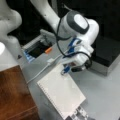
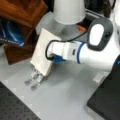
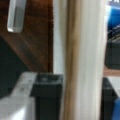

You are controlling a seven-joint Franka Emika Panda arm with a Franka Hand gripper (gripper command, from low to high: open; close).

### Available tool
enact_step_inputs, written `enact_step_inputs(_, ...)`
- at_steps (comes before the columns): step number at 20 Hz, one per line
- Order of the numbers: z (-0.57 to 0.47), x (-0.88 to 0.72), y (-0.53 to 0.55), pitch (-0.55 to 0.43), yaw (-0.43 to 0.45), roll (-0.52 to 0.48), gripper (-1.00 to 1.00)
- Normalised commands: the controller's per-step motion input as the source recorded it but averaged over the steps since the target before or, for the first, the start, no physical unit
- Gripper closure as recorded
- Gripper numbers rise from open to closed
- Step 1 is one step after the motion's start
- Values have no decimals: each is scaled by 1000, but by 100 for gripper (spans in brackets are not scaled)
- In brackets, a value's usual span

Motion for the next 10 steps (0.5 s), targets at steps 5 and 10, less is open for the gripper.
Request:
enact_step_inputs(5,-78,57,-29,-152,-40,-101,-100)
enact_step_inputs(10,-118,55,-19,-169,-50,-37,-100)
